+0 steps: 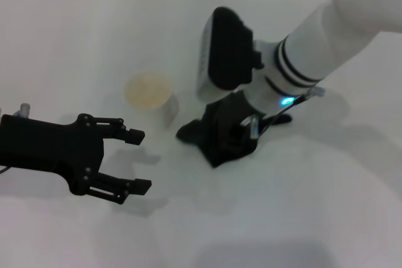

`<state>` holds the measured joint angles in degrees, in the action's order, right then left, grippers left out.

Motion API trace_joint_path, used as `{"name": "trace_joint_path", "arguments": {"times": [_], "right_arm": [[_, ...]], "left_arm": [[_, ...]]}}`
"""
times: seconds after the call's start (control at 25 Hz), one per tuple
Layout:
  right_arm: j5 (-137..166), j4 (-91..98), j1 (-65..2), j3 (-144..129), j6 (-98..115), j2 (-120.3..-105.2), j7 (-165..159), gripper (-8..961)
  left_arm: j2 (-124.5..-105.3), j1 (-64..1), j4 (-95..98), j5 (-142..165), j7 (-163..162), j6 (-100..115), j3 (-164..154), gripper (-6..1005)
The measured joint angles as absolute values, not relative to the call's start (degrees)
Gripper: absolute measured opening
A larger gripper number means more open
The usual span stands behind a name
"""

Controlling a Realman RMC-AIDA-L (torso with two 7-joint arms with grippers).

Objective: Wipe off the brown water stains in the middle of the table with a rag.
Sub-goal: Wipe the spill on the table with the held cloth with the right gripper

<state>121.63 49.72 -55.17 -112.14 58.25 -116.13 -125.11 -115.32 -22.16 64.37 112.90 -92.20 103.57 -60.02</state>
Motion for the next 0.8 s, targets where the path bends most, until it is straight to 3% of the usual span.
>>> {"name": "trace_joint_path", "arguments": {"times": [0.8], "right_arm": [[117.8,47.3,-55.0,-104.5,61.7,-115.36,-113.2,124]], "left_arm": [[-115.34,-21.7,64.2,112.9,-91.8,103.3,-58.1,894]]}}
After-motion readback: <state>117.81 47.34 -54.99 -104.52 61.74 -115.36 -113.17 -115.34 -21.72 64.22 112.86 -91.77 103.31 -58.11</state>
